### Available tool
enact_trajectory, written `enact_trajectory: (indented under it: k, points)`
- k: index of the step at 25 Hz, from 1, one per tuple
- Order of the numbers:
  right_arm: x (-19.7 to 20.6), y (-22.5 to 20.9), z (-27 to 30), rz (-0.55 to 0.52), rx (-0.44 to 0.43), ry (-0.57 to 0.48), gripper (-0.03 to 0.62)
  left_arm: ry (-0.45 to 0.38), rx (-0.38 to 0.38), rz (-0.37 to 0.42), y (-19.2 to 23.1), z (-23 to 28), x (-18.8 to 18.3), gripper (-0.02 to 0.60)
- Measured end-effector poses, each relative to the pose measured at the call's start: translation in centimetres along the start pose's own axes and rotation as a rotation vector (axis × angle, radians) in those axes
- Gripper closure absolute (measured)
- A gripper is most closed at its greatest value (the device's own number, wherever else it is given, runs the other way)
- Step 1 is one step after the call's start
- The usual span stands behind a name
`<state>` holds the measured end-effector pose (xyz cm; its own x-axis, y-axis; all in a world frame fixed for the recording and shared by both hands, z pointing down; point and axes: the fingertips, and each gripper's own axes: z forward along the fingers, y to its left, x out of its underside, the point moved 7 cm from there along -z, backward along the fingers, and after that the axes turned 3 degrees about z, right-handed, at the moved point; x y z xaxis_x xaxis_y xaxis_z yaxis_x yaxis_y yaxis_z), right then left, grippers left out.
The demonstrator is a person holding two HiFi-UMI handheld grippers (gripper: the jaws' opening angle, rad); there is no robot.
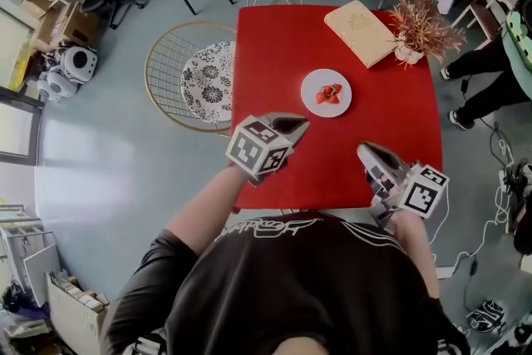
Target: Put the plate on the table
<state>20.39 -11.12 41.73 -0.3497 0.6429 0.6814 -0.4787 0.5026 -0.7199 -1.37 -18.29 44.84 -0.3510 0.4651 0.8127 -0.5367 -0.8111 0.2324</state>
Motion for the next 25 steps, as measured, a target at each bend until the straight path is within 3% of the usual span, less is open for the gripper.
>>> enact_trajectory:
  k: [6, 10, 18, 25]
  points:
    - [2.3, 5.3, 2.2, -0.146, 0.027, 0.031, 0.586, -0.121, 0.085, 0.02, -4.6, -6.6, -0.4, 0.574]
    - [5.1, 8.9, 4.0, -0.264, 0.097, 0.086, 0.586, -0.168, 0.111, 0.051, -7.1, -11.3, 0.8, 0.574]
    - [12.0, 16.0, 6.7, -0.432, 0.174, 0.188, 0.587, -0.239, 0.14, 0.076, -10.5, -19.6, 4.3, 0.575]
    - [16.7, 19.5, 7.0, -0.542, 0.21, 0.209, 0.586, -0.256, 0.163, 0.042, -11.8, -22.8, 7.4, 0.574]
